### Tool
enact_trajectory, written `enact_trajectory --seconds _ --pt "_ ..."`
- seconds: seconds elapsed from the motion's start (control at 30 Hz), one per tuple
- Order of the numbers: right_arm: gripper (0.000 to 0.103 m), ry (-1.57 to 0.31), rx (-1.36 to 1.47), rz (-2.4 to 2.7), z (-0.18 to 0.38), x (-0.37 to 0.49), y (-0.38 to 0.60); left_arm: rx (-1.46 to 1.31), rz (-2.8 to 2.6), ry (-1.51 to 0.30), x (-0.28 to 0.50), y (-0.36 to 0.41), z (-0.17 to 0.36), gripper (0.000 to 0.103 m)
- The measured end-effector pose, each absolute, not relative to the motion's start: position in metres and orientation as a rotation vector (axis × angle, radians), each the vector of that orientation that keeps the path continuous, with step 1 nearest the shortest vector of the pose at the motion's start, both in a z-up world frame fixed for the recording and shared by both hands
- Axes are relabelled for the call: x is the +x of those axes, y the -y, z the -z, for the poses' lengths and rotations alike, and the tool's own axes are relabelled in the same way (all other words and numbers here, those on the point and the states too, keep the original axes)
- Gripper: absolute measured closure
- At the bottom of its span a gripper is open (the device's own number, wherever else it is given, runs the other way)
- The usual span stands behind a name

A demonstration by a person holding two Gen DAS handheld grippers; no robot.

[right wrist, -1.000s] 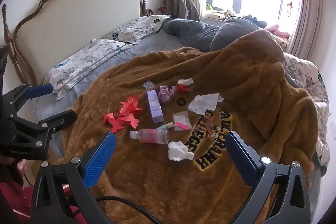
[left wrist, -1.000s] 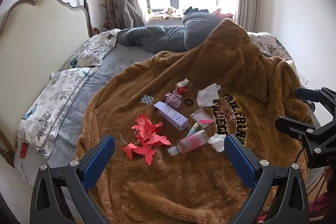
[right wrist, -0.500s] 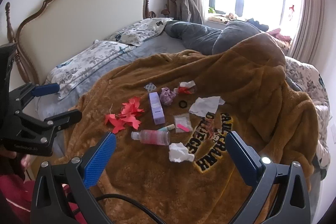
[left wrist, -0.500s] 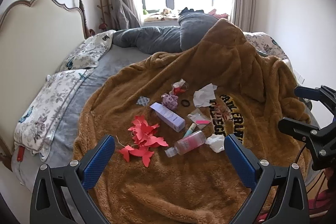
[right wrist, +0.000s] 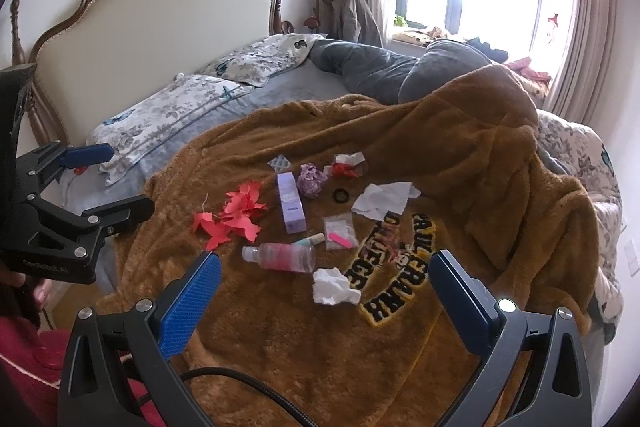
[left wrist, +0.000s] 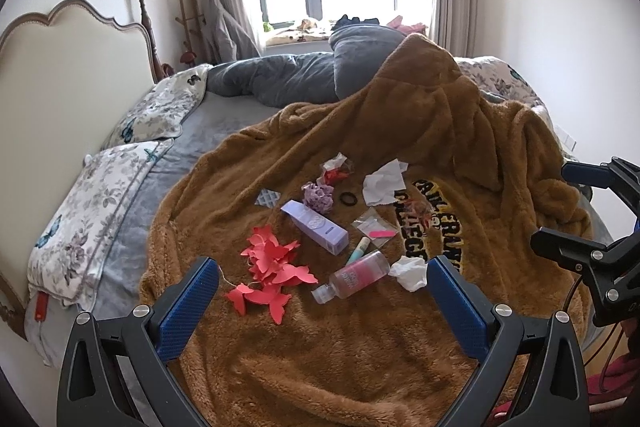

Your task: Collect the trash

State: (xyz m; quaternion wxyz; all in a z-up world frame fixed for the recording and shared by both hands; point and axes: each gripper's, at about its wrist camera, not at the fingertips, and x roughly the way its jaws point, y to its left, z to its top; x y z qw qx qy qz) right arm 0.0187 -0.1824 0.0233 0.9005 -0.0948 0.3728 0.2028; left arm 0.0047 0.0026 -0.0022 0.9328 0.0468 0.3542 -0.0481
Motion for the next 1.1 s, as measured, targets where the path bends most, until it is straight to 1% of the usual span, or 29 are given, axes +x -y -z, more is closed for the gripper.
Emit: enact_trajectory --seconds 1.1 --pt "0.000 -0.771 -0.186 -0.398 -0.0230 0.0190 0.1904 0.121 0.125 -0.721 0.0046 0.0054 0.0021 0.000"
